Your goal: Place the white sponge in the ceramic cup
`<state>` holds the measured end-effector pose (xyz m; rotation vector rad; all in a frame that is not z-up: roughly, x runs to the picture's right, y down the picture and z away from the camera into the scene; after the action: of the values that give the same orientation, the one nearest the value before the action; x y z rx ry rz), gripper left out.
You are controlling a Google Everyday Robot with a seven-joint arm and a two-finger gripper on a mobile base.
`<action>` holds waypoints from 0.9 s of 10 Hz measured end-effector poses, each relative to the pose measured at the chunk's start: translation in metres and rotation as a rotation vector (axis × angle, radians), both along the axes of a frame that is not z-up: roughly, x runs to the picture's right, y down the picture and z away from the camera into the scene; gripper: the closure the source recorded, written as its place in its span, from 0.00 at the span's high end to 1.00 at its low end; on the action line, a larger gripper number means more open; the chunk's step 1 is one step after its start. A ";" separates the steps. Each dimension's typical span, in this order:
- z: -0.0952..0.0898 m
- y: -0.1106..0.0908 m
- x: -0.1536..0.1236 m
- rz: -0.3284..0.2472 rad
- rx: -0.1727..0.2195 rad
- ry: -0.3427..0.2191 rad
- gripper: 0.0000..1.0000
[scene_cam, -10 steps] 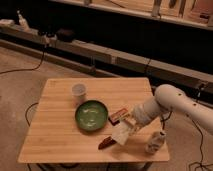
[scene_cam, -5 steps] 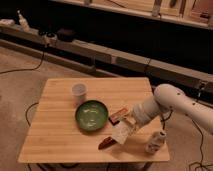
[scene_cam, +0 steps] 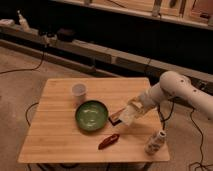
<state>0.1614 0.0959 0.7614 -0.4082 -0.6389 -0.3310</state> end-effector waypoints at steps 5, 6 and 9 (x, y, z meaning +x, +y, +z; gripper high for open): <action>0.031 -0.038 -0.045 -0.109 0.094 -0.008 0.00; 0.035 -0.042 -0.047 -0.124 0.106 0.009 0.00; 0.047 -0.064 -0.054 -0.142 0.190 0.038 0.00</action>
<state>0.1076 0.0320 0.8079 -0.2776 -0.5371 -0.5134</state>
